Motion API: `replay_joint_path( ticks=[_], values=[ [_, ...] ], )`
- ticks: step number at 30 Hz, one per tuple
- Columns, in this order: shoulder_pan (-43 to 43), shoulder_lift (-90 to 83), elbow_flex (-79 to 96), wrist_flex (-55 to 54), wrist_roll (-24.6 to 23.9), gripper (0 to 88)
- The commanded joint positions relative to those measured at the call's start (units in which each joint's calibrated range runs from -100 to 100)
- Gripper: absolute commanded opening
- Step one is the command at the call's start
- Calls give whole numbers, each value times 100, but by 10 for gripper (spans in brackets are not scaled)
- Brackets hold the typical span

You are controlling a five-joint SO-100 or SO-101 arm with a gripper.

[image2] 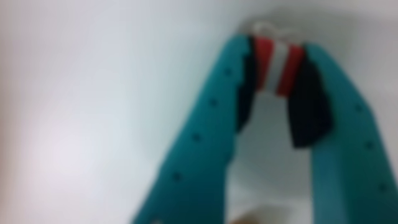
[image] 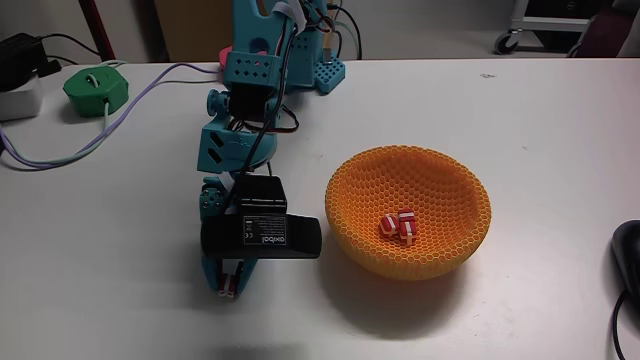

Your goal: Place cube pieces into the yellow basket

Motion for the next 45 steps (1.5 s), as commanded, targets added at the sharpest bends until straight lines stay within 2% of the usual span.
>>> replay_joint_path(
  ticks=[1,4,7,9,12,16,19,20,21,22,24,27,32,35,38,40,43,45],
  values=[
    [93,-930,-58,708,298,0],
    [-9,-1858,-97,1499,542,0],
    [-466,-2824,-819,3254,747,0],
    [-969,-3269,-1108,4175,733,0],
    [-1789,-3600,-1050,4957,523,0],
    [-2852,-3648,-588,5070,34,0],
    [-3430,-3648,173,4409,-444,0],
    [-3523,-3648,327,4236,-464,63],
    [-3588,-3648,346,4105,-278,220],
    [-3607,-3648,337,4088,-132,334],
    [-3597,-3705,366,4140,-34,437],
    [-3336,-4036,510,4236,171,514],
    [-2255,-5049,1174,4270,430,536],
    [-1445,-5580,1935,3940,430,520],
    [-643,-6053,3168,2906,254,500],
    [-335,-6186,4246,1742,-44,487],
    [-242,-6091,6114,-838,-523,485],
    [-233,-5807,6711,-1777,-669,486]
  ],
)
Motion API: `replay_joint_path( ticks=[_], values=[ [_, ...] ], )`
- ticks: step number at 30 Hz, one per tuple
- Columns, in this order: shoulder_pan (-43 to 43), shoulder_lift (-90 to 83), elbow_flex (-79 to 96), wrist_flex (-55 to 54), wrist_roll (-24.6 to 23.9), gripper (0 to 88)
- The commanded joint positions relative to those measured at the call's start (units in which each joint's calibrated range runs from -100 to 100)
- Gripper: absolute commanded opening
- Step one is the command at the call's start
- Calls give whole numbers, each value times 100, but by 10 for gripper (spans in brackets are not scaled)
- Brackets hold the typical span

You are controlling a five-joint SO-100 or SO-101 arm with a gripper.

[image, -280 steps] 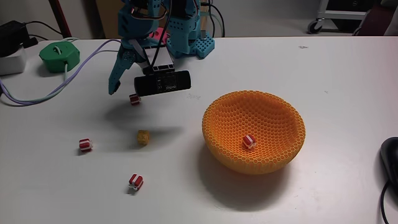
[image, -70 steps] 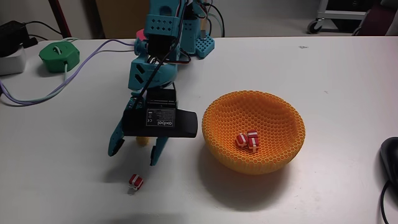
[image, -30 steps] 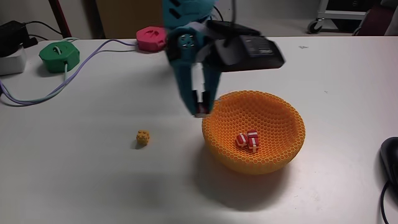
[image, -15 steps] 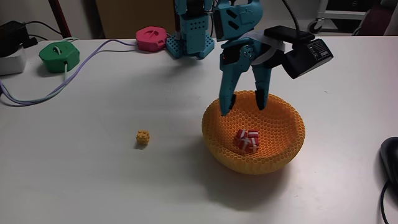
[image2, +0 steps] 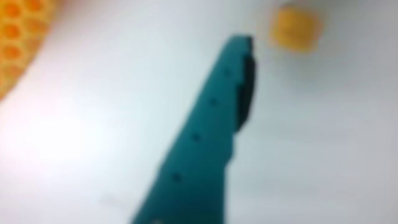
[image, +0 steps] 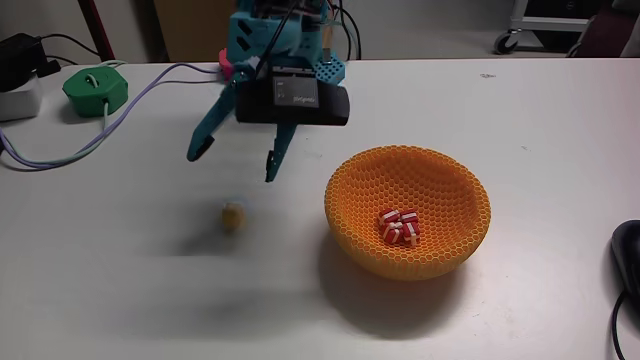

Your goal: Place cube pieces into the yellow basket

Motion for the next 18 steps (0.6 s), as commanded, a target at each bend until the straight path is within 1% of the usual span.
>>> replay_joint_path(
  ticks=[1,12,17,18],
  values=[
    [134,169,1113,-2143,-283,483],
    [246,2290,227,-3020,-269,440],
    [479,3076,-678,-3072,-171,391],
    [526,3218,-832,-3098,-181,370]
  ],
)
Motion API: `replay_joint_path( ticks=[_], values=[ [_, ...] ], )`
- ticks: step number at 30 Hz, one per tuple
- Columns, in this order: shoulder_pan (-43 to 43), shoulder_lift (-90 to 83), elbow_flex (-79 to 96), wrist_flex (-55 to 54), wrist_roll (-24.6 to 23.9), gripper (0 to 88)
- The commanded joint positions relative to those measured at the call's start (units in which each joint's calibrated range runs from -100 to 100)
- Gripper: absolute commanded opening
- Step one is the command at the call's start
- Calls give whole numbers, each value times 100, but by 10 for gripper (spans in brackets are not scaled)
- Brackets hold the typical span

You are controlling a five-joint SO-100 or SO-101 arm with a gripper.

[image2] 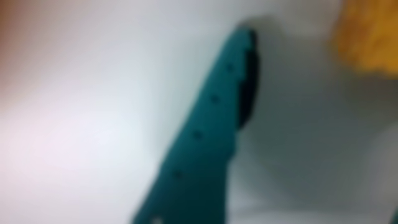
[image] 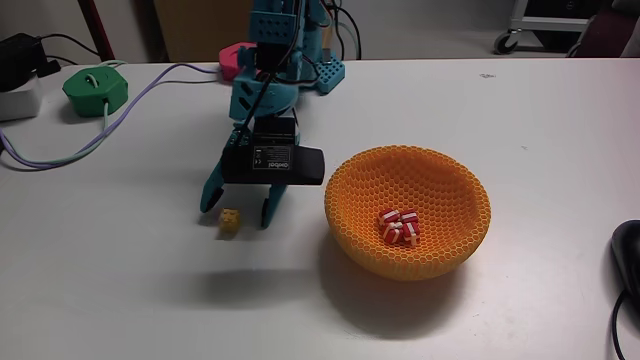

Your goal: Place cube pieces into the yellow basket

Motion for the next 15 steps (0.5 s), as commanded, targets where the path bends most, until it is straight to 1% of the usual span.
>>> replay_joint_path(
  ticks=[1,2,3,5,7,12,14,15],
  values=[
    [224,360,-681,-148,39,350],
    [271,465,-787,-148,39,323],
    [308,521,-854,-104,-5,267],
    [346,540,-864,78,-127,129],
    [420,493,-854,200,-59,0],
    [485,-378,-710,565,361,0],
    [364,-994,-816,929,547,0],
    [252,-1335,-989,1303,645,0]
  ],
)
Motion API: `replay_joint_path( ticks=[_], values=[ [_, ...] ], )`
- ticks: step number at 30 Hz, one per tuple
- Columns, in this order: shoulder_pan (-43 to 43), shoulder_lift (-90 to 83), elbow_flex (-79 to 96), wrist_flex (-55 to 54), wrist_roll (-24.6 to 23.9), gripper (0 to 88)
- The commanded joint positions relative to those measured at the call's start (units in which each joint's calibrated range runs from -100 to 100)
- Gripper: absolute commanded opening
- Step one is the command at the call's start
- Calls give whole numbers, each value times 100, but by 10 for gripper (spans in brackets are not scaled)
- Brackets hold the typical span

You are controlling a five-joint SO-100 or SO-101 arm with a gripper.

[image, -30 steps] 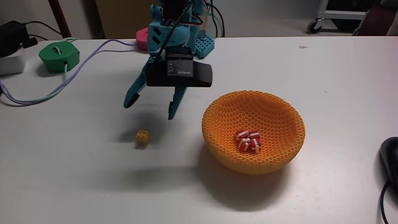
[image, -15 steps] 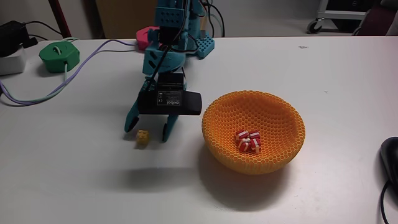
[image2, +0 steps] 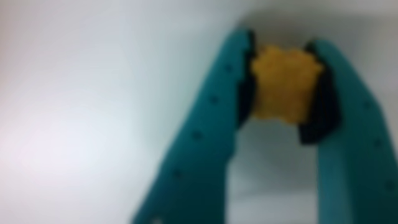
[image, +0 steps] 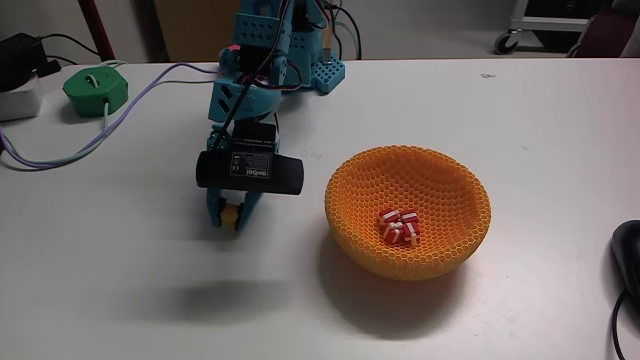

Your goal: Place cube pieces into the yellow basket

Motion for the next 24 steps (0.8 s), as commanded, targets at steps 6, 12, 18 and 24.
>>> replay_joint_path(
  ticks=[6,12,18,24],
  values=[
    [-1516,-2102,-1918,3564,503,0],
    [-3007,-1600,-2265,4215,347,10],
    [-3762,-1467,-2390,4493,855,503],
    [-3687,-1922,-2544,5223,1060,464]
  ],
)
